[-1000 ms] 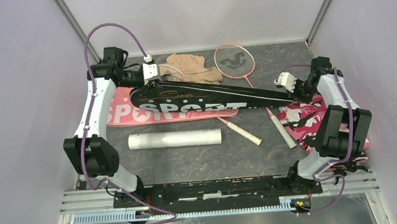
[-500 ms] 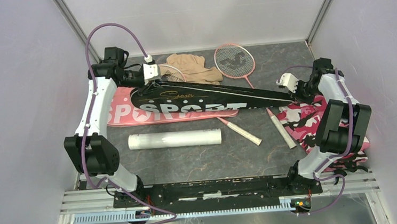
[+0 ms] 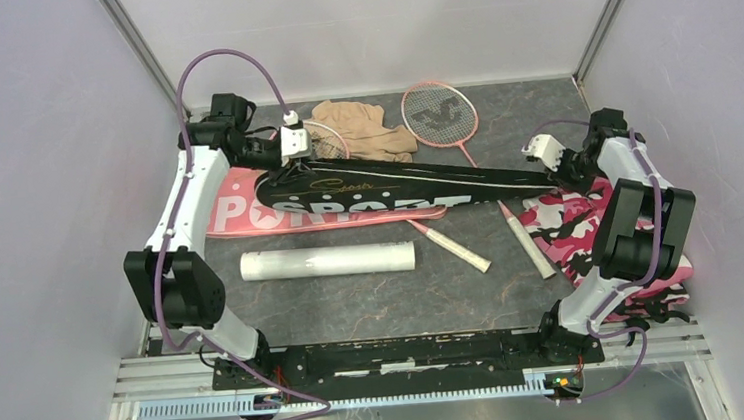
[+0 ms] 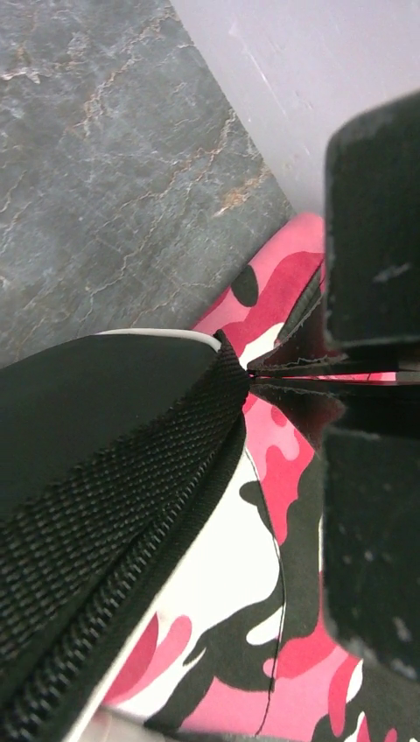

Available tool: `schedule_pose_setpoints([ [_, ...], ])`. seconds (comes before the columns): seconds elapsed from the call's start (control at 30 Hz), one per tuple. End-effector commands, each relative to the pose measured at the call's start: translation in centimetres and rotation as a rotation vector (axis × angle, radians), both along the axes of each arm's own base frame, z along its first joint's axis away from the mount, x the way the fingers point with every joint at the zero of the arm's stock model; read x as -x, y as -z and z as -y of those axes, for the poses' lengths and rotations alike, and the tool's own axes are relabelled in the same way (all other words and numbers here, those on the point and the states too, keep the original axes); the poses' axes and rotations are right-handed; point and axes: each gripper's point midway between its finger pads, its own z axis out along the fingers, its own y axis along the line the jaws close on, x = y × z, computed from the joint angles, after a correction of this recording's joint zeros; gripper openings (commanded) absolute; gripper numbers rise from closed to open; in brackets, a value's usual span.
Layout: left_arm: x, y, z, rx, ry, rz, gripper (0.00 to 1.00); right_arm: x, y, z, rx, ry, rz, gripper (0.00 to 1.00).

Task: Pack up the badminton gear
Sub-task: Zip the racket bag at the center of the board.

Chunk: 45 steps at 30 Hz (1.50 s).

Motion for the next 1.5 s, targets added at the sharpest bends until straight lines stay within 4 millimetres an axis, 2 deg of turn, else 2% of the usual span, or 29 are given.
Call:
schedule_pose_setpoints([
  [0.0, -0.7, 1.0, 0.5, -0.021, 0.021, 0.018, 0.33, -1.8, -0.6, 3.2, 0.101, 0.075, 0.039, 0.0],
  [0.17, -1.0, 1.4, 0.1, -0.049, 0.014, 0.027, 0.37, -2.7, -0.8, 4.2, 0.129, 0.107, 0.048, 0.0],
  [0.33, -1.1, 1.7, 0.0, -0.063, 0.014, 0.025, 0.36, -3.7, -0.8, 4.9, 0.134, 0.139, 0.05, 0.0],
  [0.4, -1.0, 1.9, 0.0, -0.071, 0.018, 0.028, 0.33, -4.0, -0.8, 5.0, 0.135, 0.155, 0.059, 0.0],
  [0.6, -0.9, 2.4, -0.1, -0.086, 0.033, 0.029, 0.17, -4.5, -0.8, 5.1, 0.141, 0.179, 0.073, 0.0],
  [0.8, -0.1, 2.9, 0.6, -0.086, 0.064, 0.009, 0.35, -5.1, -1.2, 4.1, 0.124, 0.184, 0.098, 0.01],
  [1.03, 0.1, 3.3, 1.3, -0.078, 0.079, -0.011, 0.44, -5.4, -1.5, 3.2, 0.114, 0.175, 0.102, 0.07],
  [1.13, 0.1, 3.2, 1.4, -0.078, 0.081, -0.012, 0.45, -5.4, -2.4, 2.7, 0.099, 0.165, 0.112, 0.19],
  [1.23, 0.1, 2.9, 1.4, -0.079, 0.08, -0.001, 0.45, -5.2, -4.4, 1.5, 0.056, 0.125, 0.151, 0.37],
  [1.33, 0.2, 2.5, 1.6, -0.072, 0.082, 0.005, 0.45, -4.8, -6.4, -0.4, -0.007, 0.062, 0.178, 0.65],
  [1.4, 0.4, 2.4, 1.8, -0.063, 0.087, 0.003, 0.43, -4.4, -7.5, -1.8, -0.043, 0.017, 0.177, 0.78],
  [1.47, 0.6, 2.3, 2.0, -0.055, 0.091, 0.0, 0.4, -4.0, -8.4, -3.3, -0.071, -0.024, 0.181, 0.86],
])
